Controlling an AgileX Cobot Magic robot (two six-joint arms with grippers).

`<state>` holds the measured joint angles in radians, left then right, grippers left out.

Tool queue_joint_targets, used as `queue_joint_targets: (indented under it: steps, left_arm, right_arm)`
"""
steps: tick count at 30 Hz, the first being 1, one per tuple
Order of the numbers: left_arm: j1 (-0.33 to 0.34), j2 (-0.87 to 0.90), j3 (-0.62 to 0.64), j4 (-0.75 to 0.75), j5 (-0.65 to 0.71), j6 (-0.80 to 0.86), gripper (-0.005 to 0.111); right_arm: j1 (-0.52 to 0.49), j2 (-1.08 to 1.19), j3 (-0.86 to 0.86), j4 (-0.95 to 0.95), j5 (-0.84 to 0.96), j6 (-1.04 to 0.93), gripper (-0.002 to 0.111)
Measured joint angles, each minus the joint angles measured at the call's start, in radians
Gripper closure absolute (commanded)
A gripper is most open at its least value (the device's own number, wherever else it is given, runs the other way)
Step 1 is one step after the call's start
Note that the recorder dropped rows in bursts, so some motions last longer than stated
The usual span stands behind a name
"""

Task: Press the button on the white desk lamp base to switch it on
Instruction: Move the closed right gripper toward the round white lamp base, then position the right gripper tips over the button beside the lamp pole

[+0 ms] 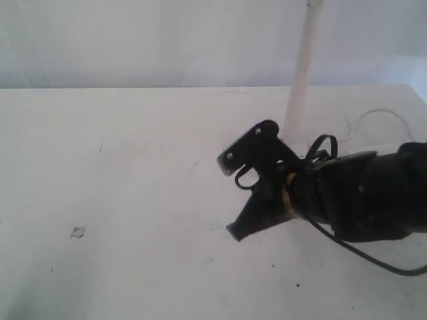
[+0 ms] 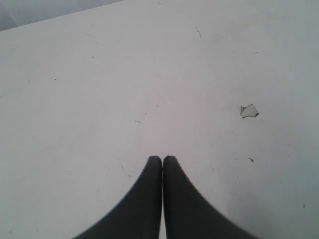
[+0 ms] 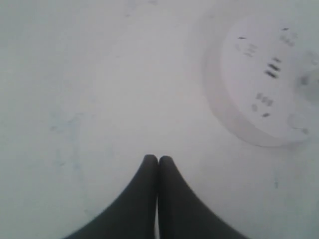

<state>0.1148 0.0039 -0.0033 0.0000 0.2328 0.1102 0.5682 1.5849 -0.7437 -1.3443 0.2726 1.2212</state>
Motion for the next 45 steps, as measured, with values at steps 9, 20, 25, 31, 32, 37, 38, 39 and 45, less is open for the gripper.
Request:
queue_joint_targets:
  steps: [9,20,25,31,32,37,38,39,45]
  left_arm:
    - [0.000,0.000,0.000,0.000,0.000,0.000,0.107]
    - [0.000,0.000,0.000,0.000,0.000,0.000,0.107]
    - [0.000,0.000,0.000,0.000,0.000,0.000,0.107]
    - [0.000,0.000,0.000,0.000,0.000,0.000,0.107]
    - [0.000,0.000,0.000,0.000,0.000,0.000,0.107]
    - [0.000,0.000,0.000,0.000,0.000,0.000,0.107]
    - [0.000,0.000,0.000,0.000,0.000,0.000,0.107]
    - [0.000,0.000,0.000,0.000,0.000,0.000,0.107]
    - [0.000,0.000,0.000,0.000,0.000,0.000,0.107]
  right_arm:
    - [-0.270,0.002,-0.043,-0.078,-0.107,0.314,0.108]
    - [-0.398,0.085,-0.152,-0.078,-0.323,0.330,0.108]
    - [-0.398,0.175,-0.159,-0.078,-0.338,0.330,0.108]
    - [-0.398,0.210,-0.180,-0.078,-0.318,0.330,0.108]
    - [-0.398,0.214,-0.185,-0.080,-0.310,0.330,0.108]
    - [-0.398,0.218,-0.208,-0.082,-0.255,0.330,0.108]
    - [-0.398,0.220,-0.211,-0.082,-0.247,0.330,0.108]
    - [-0.398,0.225,-0.215,-0.082,-0.243,0.330,0.108]
    - [-0.398,0.270,-0.222,-0.082,-0.241,0.314,0.108]
